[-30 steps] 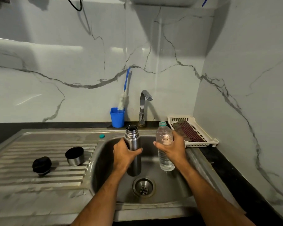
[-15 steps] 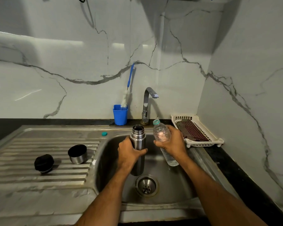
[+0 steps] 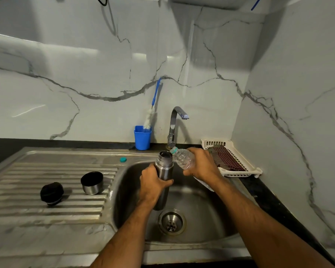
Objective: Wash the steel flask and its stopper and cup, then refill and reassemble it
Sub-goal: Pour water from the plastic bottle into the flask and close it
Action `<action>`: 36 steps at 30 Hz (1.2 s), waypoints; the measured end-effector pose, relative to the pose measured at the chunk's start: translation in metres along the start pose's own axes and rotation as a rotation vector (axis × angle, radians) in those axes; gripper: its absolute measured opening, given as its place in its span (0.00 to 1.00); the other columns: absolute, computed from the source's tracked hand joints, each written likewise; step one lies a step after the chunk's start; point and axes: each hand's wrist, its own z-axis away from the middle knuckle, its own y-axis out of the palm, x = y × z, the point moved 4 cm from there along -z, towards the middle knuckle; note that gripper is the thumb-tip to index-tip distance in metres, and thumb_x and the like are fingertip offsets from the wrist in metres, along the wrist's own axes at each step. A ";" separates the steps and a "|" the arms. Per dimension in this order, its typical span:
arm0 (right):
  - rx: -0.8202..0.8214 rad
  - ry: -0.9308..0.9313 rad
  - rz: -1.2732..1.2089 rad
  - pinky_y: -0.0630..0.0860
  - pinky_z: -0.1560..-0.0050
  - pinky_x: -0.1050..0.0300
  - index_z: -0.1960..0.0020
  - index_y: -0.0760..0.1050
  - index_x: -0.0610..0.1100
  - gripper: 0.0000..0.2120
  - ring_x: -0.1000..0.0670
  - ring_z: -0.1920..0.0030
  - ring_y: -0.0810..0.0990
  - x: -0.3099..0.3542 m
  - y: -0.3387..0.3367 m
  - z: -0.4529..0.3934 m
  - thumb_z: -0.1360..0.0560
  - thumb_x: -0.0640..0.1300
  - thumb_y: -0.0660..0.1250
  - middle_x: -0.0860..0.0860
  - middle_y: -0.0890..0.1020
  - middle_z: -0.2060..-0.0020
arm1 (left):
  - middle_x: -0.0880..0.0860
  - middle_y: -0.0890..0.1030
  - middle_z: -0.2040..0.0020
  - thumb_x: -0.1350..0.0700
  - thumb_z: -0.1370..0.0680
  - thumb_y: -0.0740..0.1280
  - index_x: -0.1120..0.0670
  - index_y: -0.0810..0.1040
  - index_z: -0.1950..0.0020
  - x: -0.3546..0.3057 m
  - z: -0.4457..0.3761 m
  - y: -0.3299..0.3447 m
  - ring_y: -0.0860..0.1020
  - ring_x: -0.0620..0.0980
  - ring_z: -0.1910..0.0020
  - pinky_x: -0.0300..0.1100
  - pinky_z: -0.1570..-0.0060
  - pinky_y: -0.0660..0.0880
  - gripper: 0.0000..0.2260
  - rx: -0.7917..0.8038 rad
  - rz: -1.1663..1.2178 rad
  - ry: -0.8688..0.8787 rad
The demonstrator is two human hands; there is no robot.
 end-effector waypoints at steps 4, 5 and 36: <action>0.029 0.011 0.095 0.79 0.43 0.53 0.32 0.77 0.47 0.40 0.46 0.41 0.81 0.007 -0.006 0.002 0.42 0.43 0.85 0.47 0.83 0.41 | 0.53 0.82 0.39 0.55 0.35 0.83 0.54 0.76 0.36 0.000 0.000 -0.001 0.81 0.50 0.40 0.36 0.44 0.71 0.30 -0.001 0.009 0.003; 0.034 0.012 0.112 0.79 0.43 0.53 0.32 0.77 0.47 0.40 0.46 0.41 0.80 0.009 -0.007 0.003 0.42 0.43 0.85 0.47 0.83 0.41 | 0.53 0.82 0.39 0.55 0.35 0.83 0.54 0.76 0.36 0.000 0.000 0.000 0.81 0.50 0.39 0.36 0.44 0.71 0.30 0.002 0.009 0.000; 0.138 0.016 0.268 0.77 0.35 0.48 0.29 0.73 0.44 0.39 0.46 0.36 0.77 0.030 -0.025 0.010 0.37 0.41 0.84 0.46 0.80 0.36 | 0.52 0.83 0.41 0.55 0.35 0.83 0.53 0.77 0.37 0.004 -0.004 0.003 0.81 0.49 0.41 0.37 0.44 0.73 0.30 0.025 0.022 0.017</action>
